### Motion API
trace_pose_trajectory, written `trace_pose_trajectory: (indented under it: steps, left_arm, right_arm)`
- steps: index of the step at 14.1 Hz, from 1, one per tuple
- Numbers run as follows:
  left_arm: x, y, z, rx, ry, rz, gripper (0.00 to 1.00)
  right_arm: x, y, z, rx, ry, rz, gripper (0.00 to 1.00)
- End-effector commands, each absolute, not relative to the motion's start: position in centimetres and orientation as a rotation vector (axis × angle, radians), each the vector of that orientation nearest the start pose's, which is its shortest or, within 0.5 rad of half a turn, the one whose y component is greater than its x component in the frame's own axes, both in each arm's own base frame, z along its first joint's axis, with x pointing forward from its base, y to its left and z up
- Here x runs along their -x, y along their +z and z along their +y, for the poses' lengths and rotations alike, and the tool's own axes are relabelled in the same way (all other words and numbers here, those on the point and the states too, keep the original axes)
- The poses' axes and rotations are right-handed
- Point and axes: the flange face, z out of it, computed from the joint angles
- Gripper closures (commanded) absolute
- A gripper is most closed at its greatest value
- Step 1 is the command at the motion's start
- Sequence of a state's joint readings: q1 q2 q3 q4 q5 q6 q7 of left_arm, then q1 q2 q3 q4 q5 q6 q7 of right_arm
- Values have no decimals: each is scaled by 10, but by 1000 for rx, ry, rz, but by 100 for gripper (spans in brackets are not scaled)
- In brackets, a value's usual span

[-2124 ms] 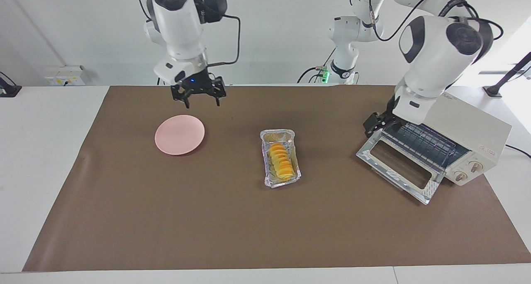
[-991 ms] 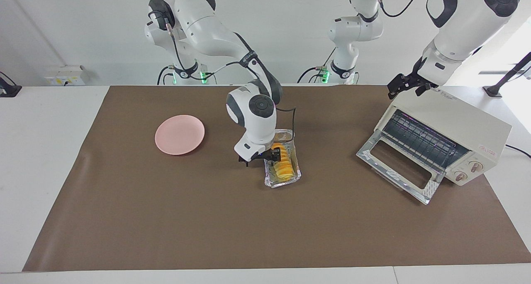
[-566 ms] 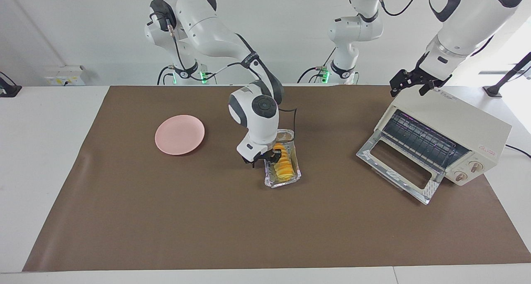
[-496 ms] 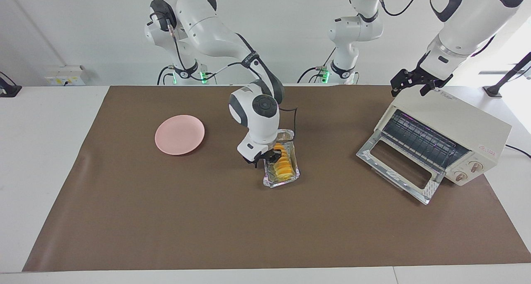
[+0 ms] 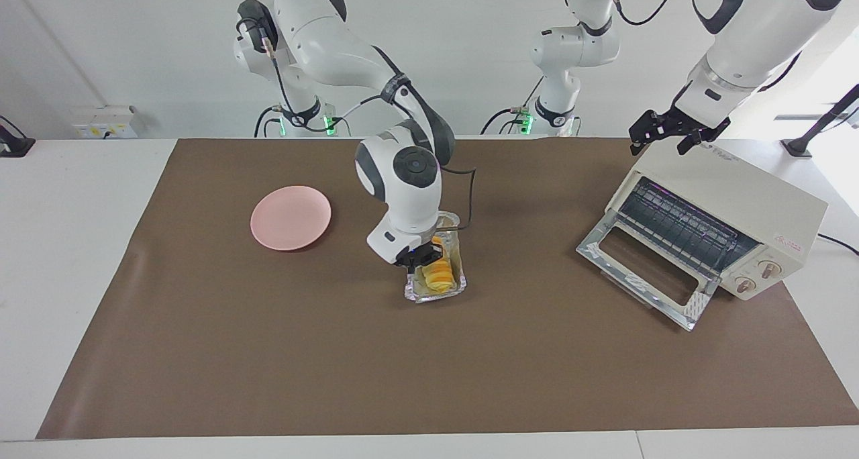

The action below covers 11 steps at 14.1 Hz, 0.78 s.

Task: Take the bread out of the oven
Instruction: 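Grasp the foil tray with the right gripper, then slide the foil tray farther from the robot beside the pink plate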

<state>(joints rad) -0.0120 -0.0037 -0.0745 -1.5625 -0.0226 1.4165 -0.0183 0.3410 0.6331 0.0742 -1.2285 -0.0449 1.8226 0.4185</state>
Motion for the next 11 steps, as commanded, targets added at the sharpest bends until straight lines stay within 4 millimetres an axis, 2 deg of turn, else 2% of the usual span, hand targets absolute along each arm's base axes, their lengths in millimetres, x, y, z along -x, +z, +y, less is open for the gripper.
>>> trace_pose_trajectory:
  steps: [1,2,3,5,9,11]
  left_arm:
    - [-527,620,-40,3148,221,99,0]
    - [-527,620,-39,3148,221,97,0]
    - [-527,620,-39,3148,221,97,0]
    - [-527,620,-41,3148,221,102,0]
    - [-527,620,-40,3148,221,97,0]
    - [-527,620,-41,3148,221,99,0]
  right_arm:
    - [-703,401,250,3127,75,-89,100]
    - [-714,398,222,3126,58,-130,100]
    - [-727,392,185,3119,45,-187,100]
    - [-749,369,111,3107,28,-210,100]
    - [-775,324,56,3104,22,-189,100]
    - [-780,312,40,3101,21,-252,100]
